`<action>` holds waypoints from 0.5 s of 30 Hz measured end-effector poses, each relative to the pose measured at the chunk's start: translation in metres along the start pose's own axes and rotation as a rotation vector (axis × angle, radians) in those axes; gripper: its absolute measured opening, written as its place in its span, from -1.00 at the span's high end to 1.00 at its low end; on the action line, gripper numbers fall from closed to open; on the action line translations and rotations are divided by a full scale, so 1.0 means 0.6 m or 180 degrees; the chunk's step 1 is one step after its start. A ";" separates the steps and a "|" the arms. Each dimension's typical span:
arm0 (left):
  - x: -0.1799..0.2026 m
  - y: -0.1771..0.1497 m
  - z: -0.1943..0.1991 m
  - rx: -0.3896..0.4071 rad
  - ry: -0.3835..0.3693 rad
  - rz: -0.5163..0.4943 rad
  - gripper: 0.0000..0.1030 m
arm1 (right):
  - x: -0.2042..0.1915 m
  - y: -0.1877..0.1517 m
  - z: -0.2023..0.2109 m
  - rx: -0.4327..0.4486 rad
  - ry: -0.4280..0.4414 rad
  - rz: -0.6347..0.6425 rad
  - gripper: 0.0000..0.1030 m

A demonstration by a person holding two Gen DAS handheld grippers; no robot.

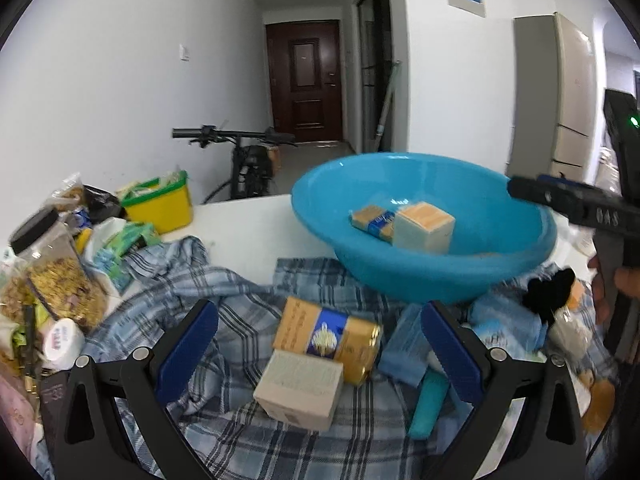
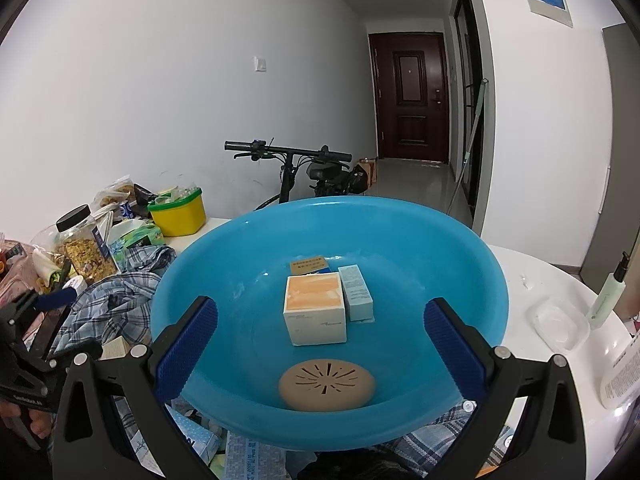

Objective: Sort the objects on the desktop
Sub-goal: 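Withdraw both tools from the basin back over the cluttered table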

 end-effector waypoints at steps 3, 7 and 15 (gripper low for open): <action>-0.014 -0.027 -0.010 -0.0106 -0.0118 0.0003 -1.00 | -0.001 0.000 0.002 0.0010 0.0002 0.0008 -1.00; -0.026 -0.054 -0.032 -0.0237 -0.0102 0.0044 -0.98 | -0.004 0.001 0.003 0.0014 0.0008 0.0013 -1.00; -0.023 -0.076 -0.062 -0.0477 -0.0193 0.0051 -0.08 | -0.006 0.001 0.001 0.0012 0.0009 0.0024 -1.00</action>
Point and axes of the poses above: each gripper's, at about its wrist camera, not at the fingertips, and z roughly against the way its jaws point, x to its right, y to its top, the point moved 3 cm from there along -z, roughly the way its jaws point, and after that the axes turned 1 degree about -y, right-handed, at the moved point
